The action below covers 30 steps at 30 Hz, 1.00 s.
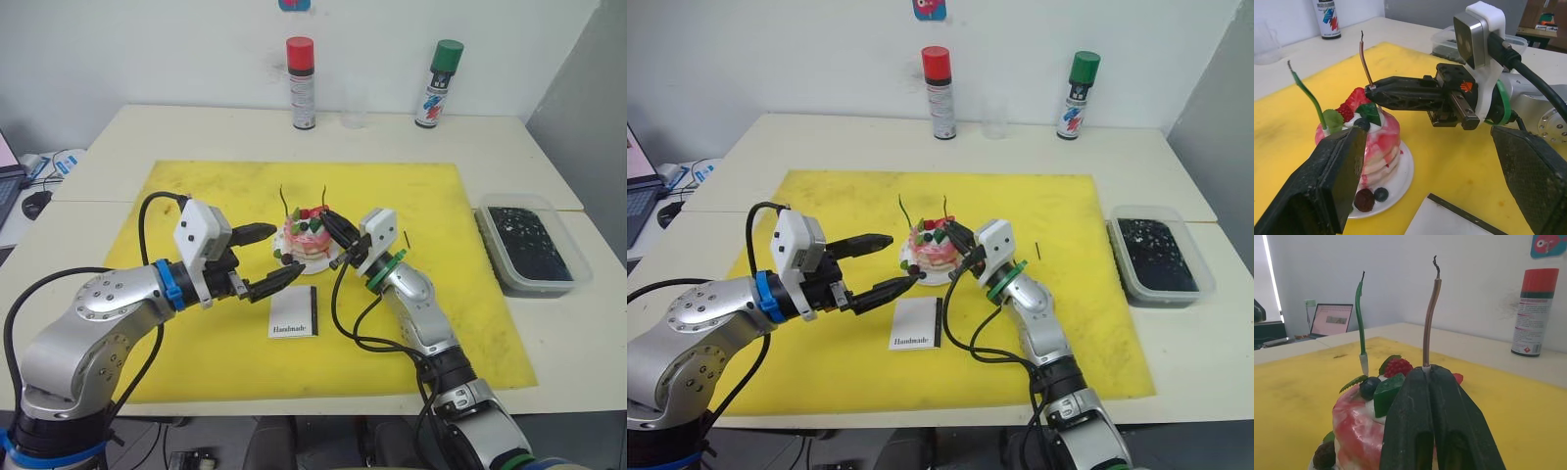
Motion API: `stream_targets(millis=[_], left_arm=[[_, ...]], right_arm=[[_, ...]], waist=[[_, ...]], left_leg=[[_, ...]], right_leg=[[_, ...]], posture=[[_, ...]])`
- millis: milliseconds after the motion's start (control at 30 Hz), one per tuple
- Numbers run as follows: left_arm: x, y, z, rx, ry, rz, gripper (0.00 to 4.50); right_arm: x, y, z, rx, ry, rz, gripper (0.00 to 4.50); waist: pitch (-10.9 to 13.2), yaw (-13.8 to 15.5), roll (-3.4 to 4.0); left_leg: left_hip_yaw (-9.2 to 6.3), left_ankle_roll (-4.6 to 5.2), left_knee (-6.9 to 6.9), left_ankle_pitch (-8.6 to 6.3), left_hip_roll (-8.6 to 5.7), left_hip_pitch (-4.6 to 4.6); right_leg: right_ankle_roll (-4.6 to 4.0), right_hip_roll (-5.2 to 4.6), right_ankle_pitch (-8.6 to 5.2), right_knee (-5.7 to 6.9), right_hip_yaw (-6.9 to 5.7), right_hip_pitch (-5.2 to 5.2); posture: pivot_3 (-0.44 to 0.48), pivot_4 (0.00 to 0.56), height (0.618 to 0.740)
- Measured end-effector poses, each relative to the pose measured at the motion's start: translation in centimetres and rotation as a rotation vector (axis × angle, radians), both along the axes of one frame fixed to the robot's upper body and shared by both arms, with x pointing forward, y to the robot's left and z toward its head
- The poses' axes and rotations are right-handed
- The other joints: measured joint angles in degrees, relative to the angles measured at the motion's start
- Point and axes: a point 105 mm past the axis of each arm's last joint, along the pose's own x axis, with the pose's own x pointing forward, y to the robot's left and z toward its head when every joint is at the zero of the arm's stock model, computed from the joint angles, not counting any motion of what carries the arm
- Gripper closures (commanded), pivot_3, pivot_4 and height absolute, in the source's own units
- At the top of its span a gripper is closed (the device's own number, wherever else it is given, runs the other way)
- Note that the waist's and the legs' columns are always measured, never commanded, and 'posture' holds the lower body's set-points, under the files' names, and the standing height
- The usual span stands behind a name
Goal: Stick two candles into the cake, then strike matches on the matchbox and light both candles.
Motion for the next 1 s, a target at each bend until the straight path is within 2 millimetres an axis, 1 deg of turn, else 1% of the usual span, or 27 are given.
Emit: stream_targets(millis=[167, 633, 900, 1000], left_arm=[[0.08, 0.08, 0.05, 0.003, -0.01, 0.002, 0.0], [-0.06, -0.29, -0.3, 0.011, 0.001, -0.023, 0.0], [0.0, -0.36, -0.27, 0.018, -0.003, -0.024, 0.0], [-0.01, -0.42, -0.33, 0.02, -0.002, -0.026, 0.0]], right_arm=[[-0.15, 0.1, 0.6, 0.013, -0.016, 0.004, 4.46], [-0.19, 0.38, 0.89, 0.03, -0.019, 0.007, 4.46], [-0.14, 0.32, 0.71, 0.025, -0.015, 0.004, 4.46], [-0.13, 0.27, 0.29, 0.02, -0.002, 0.001, 4.46]], waist=[[0.0, 0.0, 0.0], [0.0, 0.0, 0.02], [0.0, 0.0, 0.02], [0.0, 0.0, 0.02]], left_leg=[[0.01, 0.0, -0.01, 0.0, 0.0, 0.0], [0.01, 0.0, -0.02, 0.0, 0.0, 0.0], [0.01, 0.0, -0.03, 0.0, 0.0, 0.0], [0.01, 0.0, -0.03, 0.0, 0.0, 0.0]], right_leg=[[-0.01, 0.0, -0.01, 0.0, 0.0, -0.01], [-0.04, 0.0, -0.03, 0.0, 0.0, -0.02], [-0.06, 0.0, -0.04, -0.01, 0.0, -0.02], [-0.08, 0.0, -0.05, -0.01, 0.0, -0.02]], posture=[[0.0, 0.15, 0.74], [0.0, 0.15, 0.74], [0.0, 0.15, 0.74], [0.0, 0.15, 0.74]])
